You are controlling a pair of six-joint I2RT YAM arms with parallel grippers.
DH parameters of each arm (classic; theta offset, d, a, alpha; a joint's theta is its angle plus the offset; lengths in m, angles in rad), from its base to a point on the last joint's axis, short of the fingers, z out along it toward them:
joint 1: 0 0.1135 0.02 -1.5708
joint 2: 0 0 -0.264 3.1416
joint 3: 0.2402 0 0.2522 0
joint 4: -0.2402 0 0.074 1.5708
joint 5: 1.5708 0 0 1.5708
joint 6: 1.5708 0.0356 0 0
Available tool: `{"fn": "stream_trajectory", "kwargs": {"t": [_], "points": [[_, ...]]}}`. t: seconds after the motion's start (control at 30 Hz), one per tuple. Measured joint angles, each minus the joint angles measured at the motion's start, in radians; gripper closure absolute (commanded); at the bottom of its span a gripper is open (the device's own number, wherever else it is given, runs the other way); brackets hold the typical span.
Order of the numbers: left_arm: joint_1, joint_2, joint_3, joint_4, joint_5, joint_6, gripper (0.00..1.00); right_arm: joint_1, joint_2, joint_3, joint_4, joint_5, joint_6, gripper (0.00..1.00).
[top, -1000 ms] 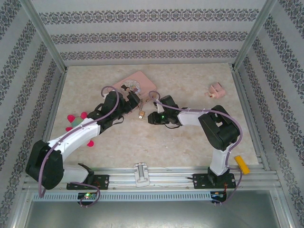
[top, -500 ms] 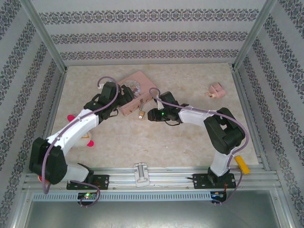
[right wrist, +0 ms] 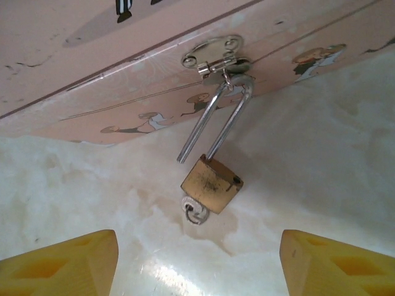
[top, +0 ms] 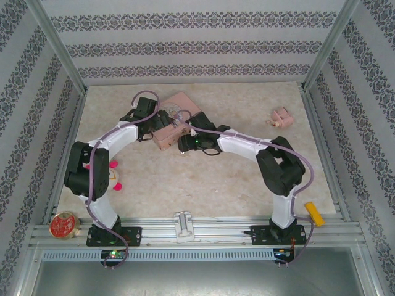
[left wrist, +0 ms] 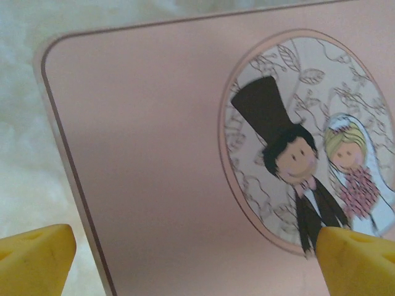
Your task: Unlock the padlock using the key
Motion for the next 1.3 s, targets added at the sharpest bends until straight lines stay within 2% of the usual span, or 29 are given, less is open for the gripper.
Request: {"fn": "stream_trajectory", "kwargs": {"t": [0.27,0.47,0.63,0.77,1.13,1.3], "points": [[0.024,0.086,0.056,0.047,-0.002,0.061,0.00,0.023,0.139,0.137,-0.089,0.074,-0.046,0.29],[0.041,0.143,0.097,0.092,0.041,0.090,0.09,0.023,0.206,0.213,-0.111,0.087,-0.061,0.33],[0.042,0.178,0.131,0.120,0.074,0.108,0.12,0.022,0.256,0.245,-0.117,0.098,-0.074,0.40],[0.042,0.181,0.133,0.124,0.082,0.117,0.13,0.013,0.261,0.245,-0.117,0.113,-0.072,0.42],[0.042,0.181,0.133,0.124,0.081,0.120,0.15,-0.009,0.251,0.216,-0.085,0.111,-0.036,0.42],[0.043,0.181,0.133,0.124,0.082,0.120,0.19,-0.010,0.229,0.186,-0.079,0.166,-0.005,0.41]]}}
